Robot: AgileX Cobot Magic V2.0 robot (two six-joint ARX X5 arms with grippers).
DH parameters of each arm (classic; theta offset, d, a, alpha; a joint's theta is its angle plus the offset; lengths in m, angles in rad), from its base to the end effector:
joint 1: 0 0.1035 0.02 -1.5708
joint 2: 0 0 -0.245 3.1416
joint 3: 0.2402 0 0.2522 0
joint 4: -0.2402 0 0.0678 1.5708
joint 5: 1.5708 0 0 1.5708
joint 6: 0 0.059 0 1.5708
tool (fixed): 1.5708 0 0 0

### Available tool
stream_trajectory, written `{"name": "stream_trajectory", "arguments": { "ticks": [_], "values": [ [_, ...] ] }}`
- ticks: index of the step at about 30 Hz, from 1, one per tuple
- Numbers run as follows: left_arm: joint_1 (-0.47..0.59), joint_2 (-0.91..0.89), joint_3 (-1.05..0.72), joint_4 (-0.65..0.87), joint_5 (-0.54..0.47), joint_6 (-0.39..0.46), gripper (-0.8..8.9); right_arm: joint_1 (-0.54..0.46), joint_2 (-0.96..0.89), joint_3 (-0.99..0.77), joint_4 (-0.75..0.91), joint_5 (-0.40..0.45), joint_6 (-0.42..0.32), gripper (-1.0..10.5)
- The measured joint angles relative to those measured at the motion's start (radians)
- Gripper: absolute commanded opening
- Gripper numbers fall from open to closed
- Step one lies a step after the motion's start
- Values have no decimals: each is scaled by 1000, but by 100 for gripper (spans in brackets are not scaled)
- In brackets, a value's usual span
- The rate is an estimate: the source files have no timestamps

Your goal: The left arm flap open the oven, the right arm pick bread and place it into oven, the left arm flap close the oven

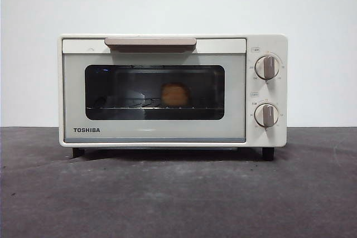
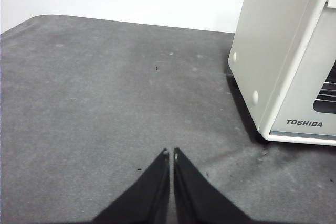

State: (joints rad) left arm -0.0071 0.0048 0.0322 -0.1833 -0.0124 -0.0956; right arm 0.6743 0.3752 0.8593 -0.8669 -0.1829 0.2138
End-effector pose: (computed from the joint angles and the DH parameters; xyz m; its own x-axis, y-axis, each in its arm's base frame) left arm 0.1435 -0.0003 0.1517 0.9879 0.0054 -0.1553 -0.0199 0.9955 -0.0924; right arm 0.0696 0.0693 0.3134 0.5990 0.7116 -0.3673 -0.6668 0.6972 0.2632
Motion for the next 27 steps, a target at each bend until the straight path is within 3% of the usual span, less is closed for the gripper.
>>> {"name": "stream_trajectory", "arguments": {
  "ticks": [15, 21, 27],
  "values": [
    [0, 0, 0, 0, 0, 0, 25, -13, -6, 0, 0, -2, 0, 18],
    [0, 0, 0, 0, 0, 0, 25, -211, -49, -51, 48, 27, -37, 18],
    [0, 0, 0, 0, 0, 0, 25, -443, -156, -312, 274, 98, -124, 18]
  ]
}}
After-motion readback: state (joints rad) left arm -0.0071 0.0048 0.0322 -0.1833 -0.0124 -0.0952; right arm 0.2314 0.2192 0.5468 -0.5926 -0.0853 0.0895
